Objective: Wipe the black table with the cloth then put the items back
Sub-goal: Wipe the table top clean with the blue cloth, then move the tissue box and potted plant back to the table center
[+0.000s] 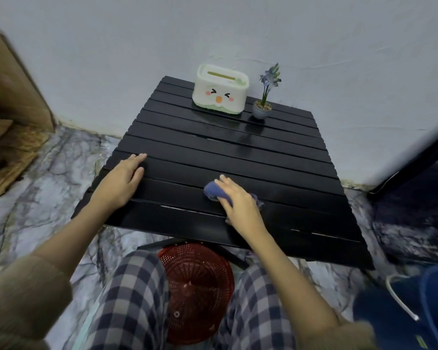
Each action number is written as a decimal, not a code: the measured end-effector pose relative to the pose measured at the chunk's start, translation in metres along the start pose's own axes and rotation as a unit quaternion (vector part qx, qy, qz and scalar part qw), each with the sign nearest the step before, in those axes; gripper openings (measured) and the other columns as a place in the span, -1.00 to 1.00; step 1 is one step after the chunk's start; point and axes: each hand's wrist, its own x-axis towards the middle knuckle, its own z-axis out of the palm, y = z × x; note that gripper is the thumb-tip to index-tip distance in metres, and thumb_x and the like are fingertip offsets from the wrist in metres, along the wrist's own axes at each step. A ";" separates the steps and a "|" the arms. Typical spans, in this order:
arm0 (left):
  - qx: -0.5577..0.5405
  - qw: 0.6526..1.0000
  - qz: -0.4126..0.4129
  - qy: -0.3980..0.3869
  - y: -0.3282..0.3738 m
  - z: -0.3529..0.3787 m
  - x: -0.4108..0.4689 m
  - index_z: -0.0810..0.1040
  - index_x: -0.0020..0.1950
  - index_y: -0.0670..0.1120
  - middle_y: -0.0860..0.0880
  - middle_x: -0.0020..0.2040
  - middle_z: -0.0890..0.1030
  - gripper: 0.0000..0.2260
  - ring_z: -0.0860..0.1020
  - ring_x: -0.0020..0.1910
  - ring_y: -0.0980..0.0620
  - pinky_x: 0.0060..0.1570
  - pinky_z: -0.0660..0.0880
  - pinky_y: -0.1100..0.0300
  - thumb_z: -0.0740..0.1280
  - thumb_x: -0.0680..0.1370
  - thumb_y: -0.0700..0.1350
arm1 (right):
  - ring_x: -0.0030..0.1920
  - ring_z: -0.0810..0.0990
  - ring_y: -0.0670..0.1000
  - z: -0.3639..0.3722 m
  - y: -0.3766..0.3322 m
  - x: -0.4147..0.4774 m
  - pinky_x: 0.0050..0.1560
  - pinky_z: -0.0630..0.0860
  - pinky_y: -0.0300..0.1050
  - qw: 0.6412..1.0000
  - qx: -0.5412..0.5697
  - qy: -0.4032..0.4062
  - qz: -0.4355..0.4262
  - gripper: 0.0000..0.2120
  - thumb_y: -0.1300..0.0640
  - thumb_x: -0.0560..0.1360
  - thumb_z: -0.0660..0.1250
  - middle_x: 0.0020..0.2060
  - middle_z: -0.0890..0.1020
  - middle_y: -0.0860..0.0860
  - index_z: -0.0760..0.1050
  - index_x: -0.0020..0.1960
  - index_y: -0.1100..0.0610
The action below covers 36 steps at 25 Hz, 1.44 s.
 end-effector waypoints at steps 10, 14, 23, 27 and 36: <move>0.002 1.000 -0.005 -0.004 0.002 0.000 -0.002 0.26 0.42 -0.14 -0.15 0.47 0.30 -0.62 0.17 0.49 -0.06 0.47 0.03 0.10 0.07 0.60 -0.16 | 0.21 0.50 0.33 -0.115 0.141 -0.069 0.20 0.43 0.18 0.920 -0.074 0.232 0.307 -0.64 0.30 0.51 0.22 0.26 0.50 0.32 0.41 0.30 0.28; -0.001 1.000 -0.011 -0.004 0.004 -0.001 -0.002 0.25 0.43 -0.12 -0.13 0.47 0.29 -0.62 0.17 0.50 -0.04 0.48 0.05 0.10 0.07 0.60 -0.15 | 0.16 0.51 0.36 -0.115 0.143 -0.048 0.13 0.46 0.19 0.912 -0.106 0.235 0.318 -0.64 0.31 0.51 0.21 0.20 0.53 0.34 0.42 0.30 0.26; -0.052 0.997 -0.047 0.007 0.012 -0.004 0.003 0.23 0.44 -0.03 -0.16 0.48 0.26 -0.60 0.15 0.50 -0.07 0.44 0.14 0.01 0.12 0.59 -0.13 | 0.49 0.14 0.13 -0.119 0.104 -0.018 0.46 0.11 0.06 0.956 -0.094 0.178 0.212 -0.45 0.13 0.51 0.26 0.48 0.22 0.16 0.19 0.45 0.19; -0.091 0.995 -0.030 0.023 0.038 -0.011 0.044 0.24 0.43 -0.01 -0.16 0.46 0.31 -0.59 0.23 0.47 -0.08 0.41 0.18 0.04 0.14 0.58 -0.14 | 0.49 0.14 0.07 -0.108 0.059 0.054 0.46 0.13 0.02 0.982 0.025 0.103 0.153 -0.41 0.06 0.54 0.23 0.50 0.17 0.05 0.07 0.49 0.06; -0.054 0.998 -0.018 0.000 0.047 0.004 0.236 0.17 0.46 -0.11 -0.14 0.48 0.28 -0.55 0.27 0.44 -0.12 0.40 0.17 0.09 0.14 0.57 -0.14 | 0.44 0.26 0.12 -0.083 0.059 0.258 0.40 0.22 -0.03 0.984 0.105 0.023 0.140 -0.36 0.10 0.52 0.23 0.47 0.23 0.16 0.02 0.49 0.18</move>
